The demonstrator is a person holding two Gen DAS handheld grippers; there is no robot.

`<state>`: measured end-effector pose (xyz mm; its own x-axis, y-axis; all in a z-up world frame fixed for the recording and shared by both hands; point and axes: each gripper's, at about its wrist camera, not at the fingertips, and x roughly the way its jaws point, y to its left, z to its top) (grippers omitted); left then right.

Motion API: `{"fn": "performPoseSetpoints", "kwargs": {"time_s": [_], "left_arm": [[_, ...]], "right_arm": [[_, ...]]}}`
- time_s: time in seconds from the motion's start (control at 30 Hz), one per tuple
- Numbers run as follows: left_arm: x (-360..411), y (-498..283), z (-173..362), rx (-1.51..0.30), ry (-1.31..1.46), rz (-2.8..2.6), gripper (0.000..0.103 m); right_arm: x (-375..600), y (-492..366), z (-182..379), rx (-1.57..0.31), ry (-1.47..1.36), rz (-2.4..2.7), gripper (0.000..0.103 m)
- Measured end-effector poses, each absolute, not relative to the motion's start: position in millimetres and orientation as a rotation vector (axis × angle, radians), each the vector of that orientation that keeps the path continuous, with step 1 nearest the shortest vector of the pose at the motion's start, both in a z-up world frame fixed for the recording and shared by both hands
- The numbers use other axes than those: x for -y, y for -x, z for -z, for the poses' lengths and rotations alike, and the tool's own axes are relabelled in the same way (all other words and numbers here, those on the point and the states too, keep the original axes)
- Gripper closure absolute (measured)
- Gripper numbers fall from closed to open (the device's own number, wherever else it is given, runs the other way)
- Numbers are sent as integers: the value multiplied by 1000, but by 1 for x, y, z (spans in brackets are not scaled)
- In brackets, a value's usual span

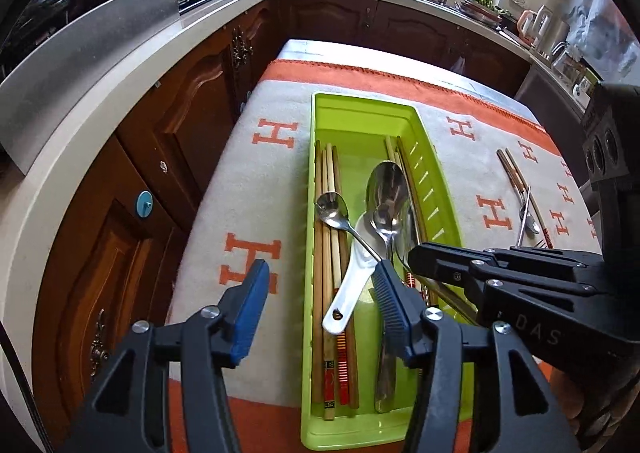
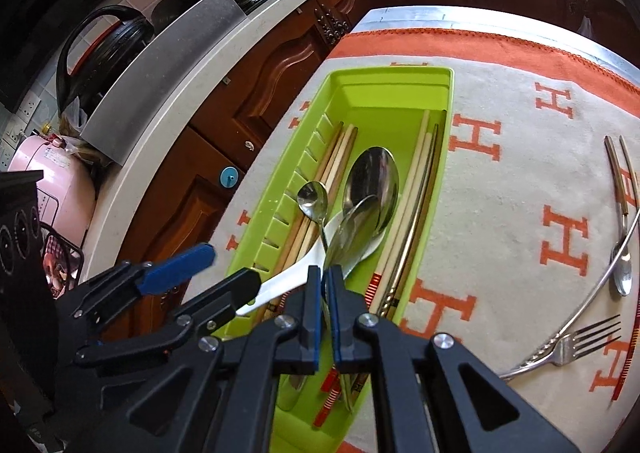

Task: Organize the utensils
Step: 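Carry the steel spoon into the green tray and open the right gripper, then grasp a red-banded chopstick with the right gripper while the left gripper grasps a steel fork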

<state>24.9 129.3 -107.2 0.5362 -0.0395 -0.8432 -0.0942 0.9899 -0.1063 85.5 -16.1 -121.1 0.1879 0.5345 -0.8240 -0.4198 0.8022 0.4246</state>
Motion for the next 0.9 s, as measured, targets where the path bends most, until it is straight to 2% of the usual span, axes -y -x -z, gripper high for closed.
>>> {"fn": "performPoseSetpoints", "kwargs": {"time_s": [0.2, 0.33, 0.9], "left_arm": [[-136, -24, 105, -1015, 167, -35, 46], [-133, -23, 106, -1022, 157, -31, 39], [-106, -17, 99, -1029, 98, 22, 24]], "right_arm": [[18, -82, 113, -1182, -92, -655, 97], [24, -78, 107, -1166, -81, -635, 97], [73, -60, 103, -1153, -117, -531, 97]]}}
